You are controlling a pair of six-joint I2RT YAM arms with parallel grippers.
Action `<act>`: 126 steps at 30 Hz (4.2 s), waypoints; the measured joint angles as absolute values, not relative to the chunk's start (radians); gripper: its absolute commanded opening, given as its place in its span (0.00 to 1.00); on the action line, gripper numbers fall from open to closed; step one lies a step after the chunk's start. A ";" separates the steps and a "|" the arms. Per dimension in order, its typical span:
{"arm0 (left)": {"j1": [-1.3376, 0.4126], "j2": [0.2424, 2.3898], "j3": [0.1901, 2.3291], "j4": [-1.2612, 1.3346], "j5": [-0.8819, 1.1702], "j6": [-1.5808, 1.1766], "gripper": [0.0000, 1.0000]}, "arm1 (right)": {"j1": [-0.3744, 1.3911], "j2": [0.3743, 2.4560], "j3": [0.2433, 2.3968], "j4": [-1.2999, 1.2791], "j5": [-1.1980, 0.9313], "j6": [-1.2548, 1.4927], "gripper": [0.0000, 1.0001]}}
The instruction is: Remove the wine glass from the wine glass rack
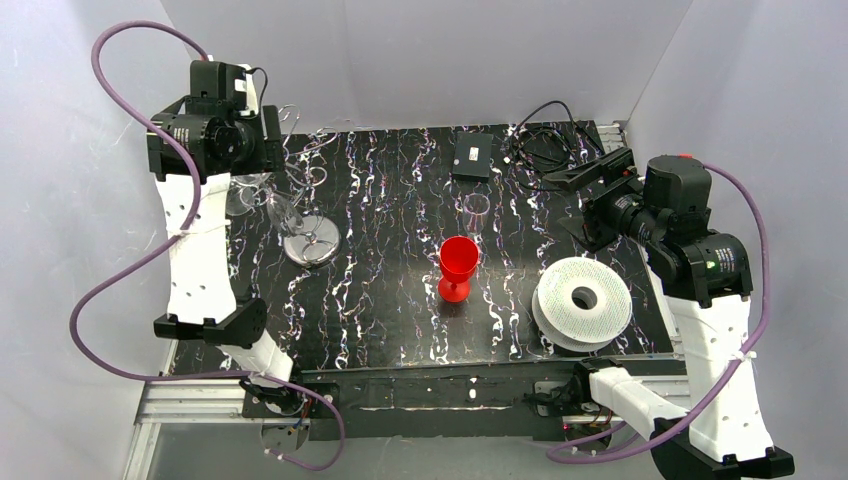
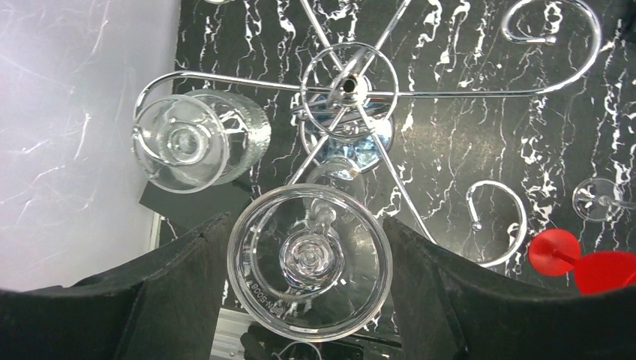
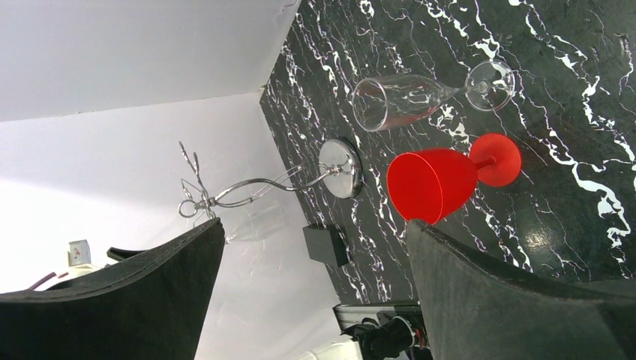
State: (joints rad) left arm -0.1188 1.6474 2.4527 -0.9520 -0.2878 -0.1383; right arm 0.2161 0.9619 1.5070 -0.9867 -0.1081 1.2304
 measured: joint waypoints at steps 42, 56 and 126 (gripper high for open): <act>-0.309 1.476 2.209 -0.951 0.435 -0.116 0.29 | 0.360 1.189 1.424 -0.440 -0.884 0.763 0.83; -0.347 1.460 2.161 -0.950 0.559 -0.143 0.28 | 0.629 1.285 1.423 -0.262 -0.916 0.722 0.70; -0.349 1.292 2.148 -0.867 0.523 -0.372 0.95 | 0.637 1.224 1.483 -0.574 -0.244 1.248 0.01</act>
State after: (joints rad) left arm -0.3492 1.2919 2.1475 -0.8669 0.5232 -0.3717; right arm 0.6373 1.2240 1.4834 -0.5735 -0.2440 1.2476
